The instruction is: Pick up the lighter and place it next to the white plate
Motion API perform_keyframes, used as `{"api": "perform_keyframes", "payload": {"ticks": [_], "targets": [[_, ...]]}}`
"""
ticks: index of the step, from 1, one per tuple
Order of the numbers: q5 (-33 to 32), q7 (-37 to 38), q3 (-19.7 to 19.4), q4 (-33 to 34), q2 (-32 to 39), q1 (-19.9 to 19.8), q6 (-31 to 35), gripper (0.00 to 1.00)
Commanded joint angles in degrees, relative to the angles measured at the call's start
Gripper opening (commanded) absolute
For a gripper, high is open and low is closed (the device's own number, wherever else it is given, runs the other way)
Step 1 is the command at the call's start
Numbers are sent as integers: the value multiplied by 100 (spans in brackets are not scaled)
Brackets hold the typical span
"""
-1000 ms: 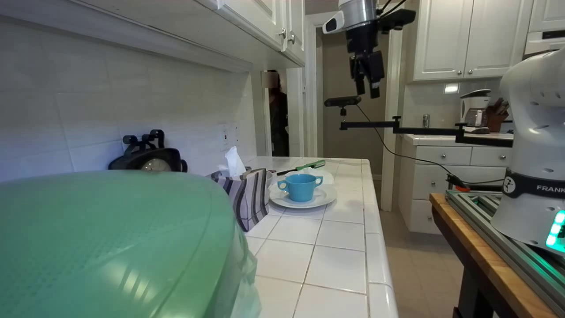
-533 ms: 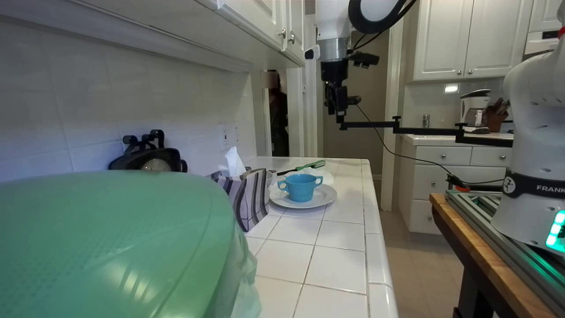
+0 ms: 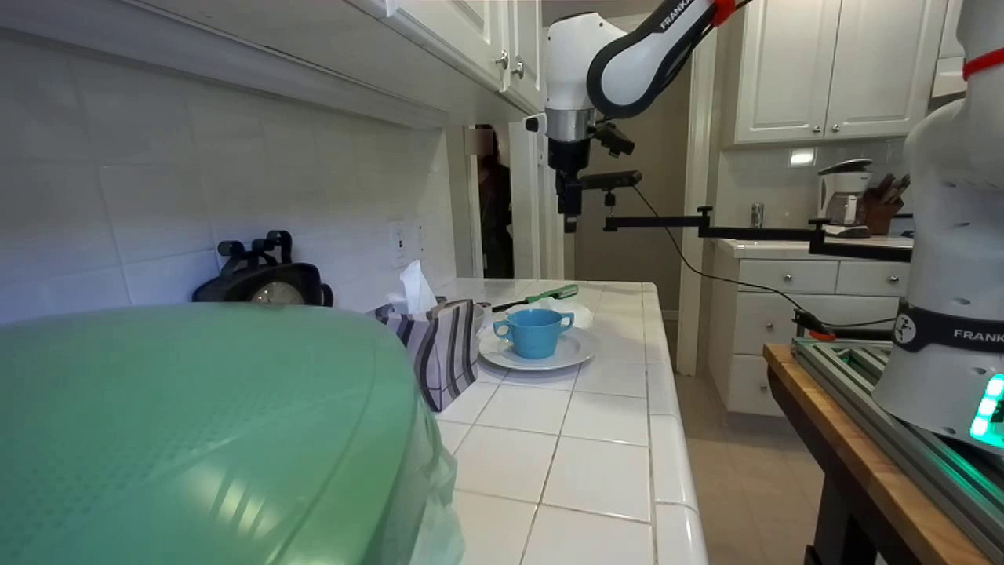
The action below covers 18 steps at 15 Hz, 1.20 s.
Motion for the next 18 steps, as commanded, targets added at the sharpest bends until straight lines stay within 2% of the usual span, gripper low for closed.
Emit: {"api": "perform_keyframes", "payload": {"ticks": [1, 6, 12, 15, 16, 17, 18], "targets": [[-201, 93, -130, 318, 494, -177, 421, 100], [-95, 52, -332, 390, 1041, -404, 1234, 100], [-594, 178, -751, 796, 1914, -512, 2289, 100], [-815, 167, -975, 1017, 2338, -482, 2509, 100], [-831, 404, -1088, 1131, 2435, -398, 2281, 100], [-596, 170, -910, 886, 2215, -527, 2307, 100], [-626, 230, -956, 965, 2321, -521, 2303, 100]]}}
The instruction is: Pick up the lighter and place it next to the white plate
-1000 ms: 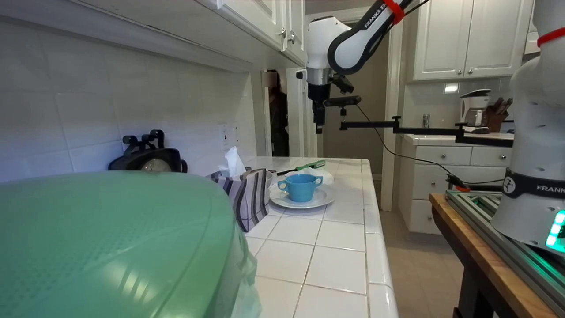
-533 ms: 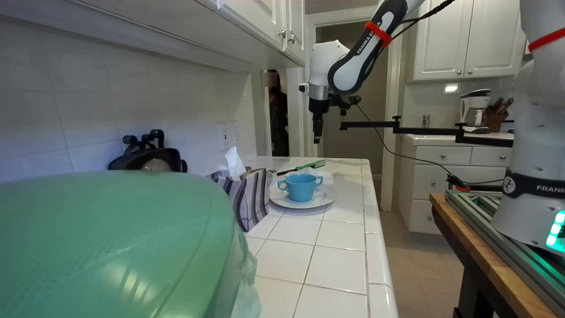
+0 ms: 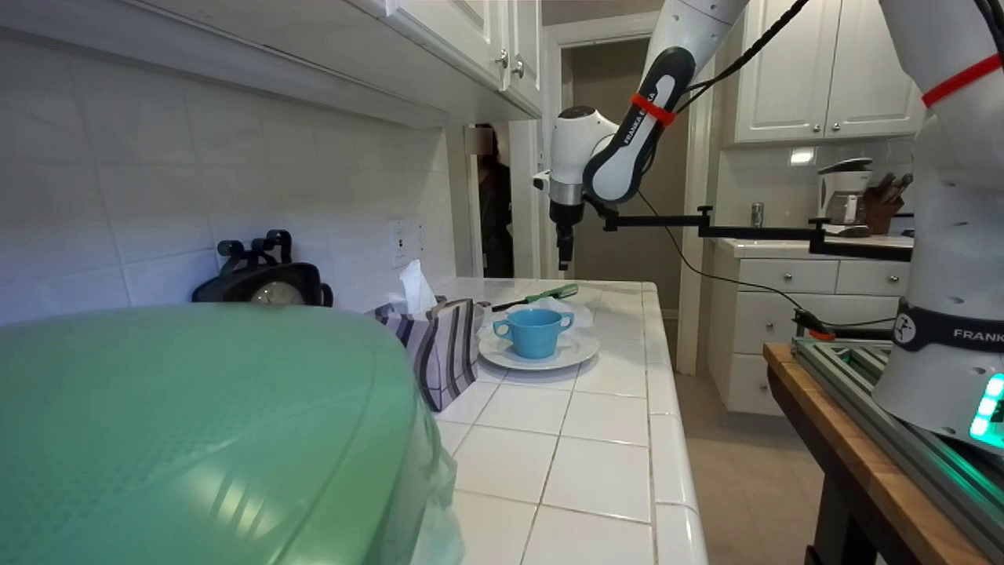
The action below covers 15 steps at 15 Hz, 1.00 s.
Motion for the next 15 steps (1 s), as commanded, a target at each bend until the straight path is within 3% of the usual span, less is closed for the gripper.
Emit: {"api": "perform_keyframes", "payload": {"ticks": [1, 8, 11, 15], "targets": [[14, -11, -3, 65, 56, -13, -11, 100], [75, 55, 23, 208, 187, 25, -76, 100], [326, -84, 224, 381, 415, -22, -417, 100], [674, -240, 468, 656, 723, -159, -405, 100]]}}
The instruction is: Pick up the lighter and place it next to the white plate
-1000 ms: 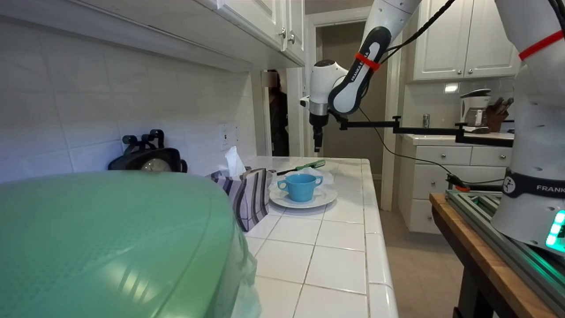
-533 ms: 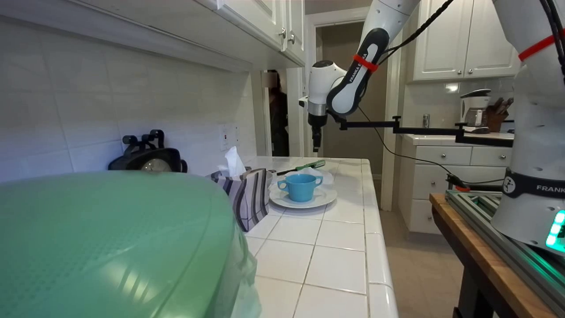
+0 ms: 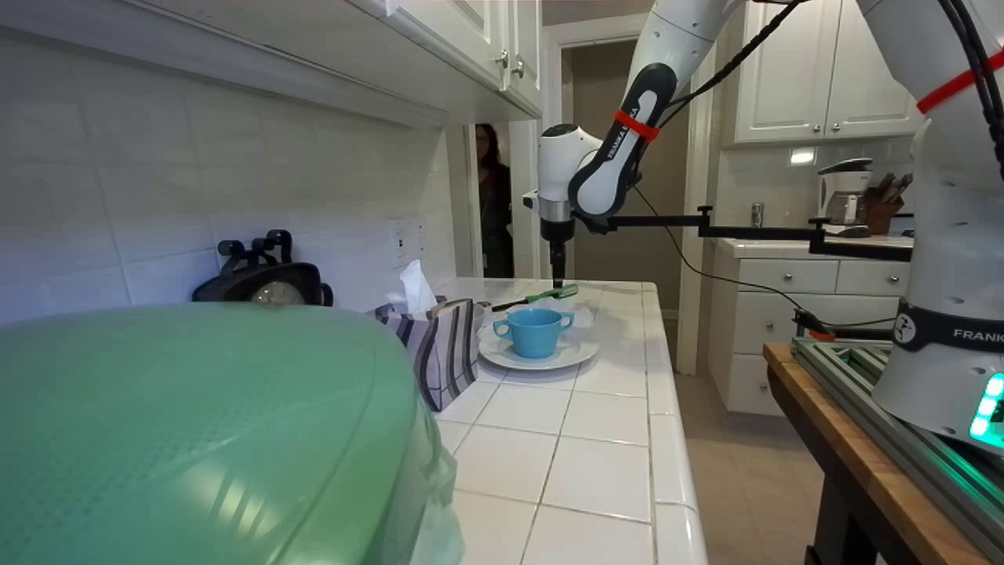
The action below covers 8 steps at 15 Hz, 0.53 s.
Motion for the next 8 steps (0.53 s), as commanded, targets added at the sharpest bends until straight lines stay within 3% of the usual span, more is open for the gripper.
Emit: {"api": "perform_keyframes", "payload": {"ticks": [1, 8], "targets": [[398, -341, 258, 453, 309, -230, -90, 100], [897, -1074, 716, 1344, 902, -741, -566, 100]]}}
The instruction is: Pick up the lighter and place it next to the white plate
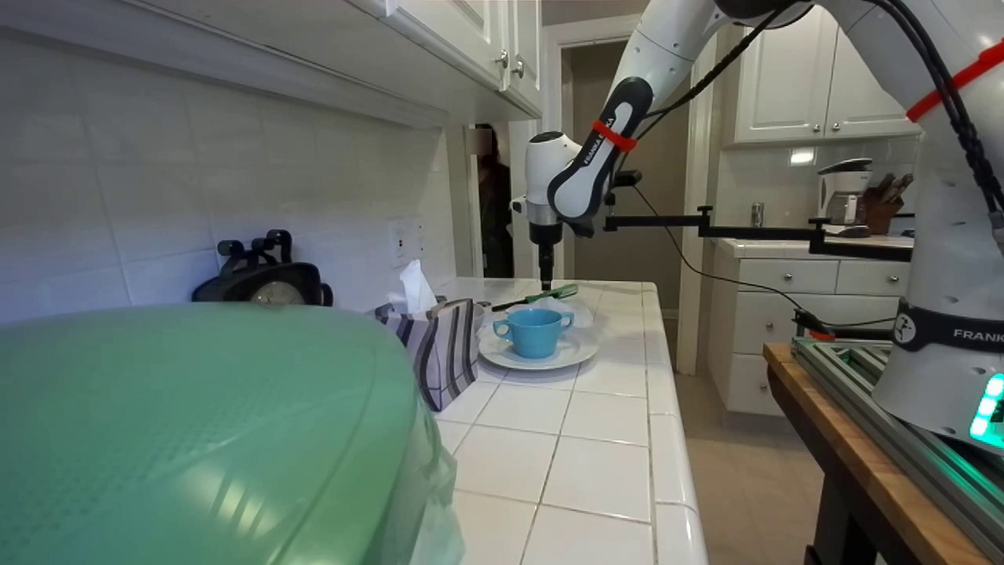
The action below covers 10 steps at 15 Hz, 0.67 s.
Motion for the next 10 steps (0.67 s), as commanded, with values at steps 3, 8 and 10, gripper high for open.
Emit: {"api": "perform_keyframes", "payload": {"ticks": [3, 8, 10], "targets": [[403, -690, 363, 794, 561, -403, -365, 100], [544, -1097, 631, 1173, 810, -633, -531, 100], [620, -1317, 778, 1277, 870, -718, -636, 100]]}}
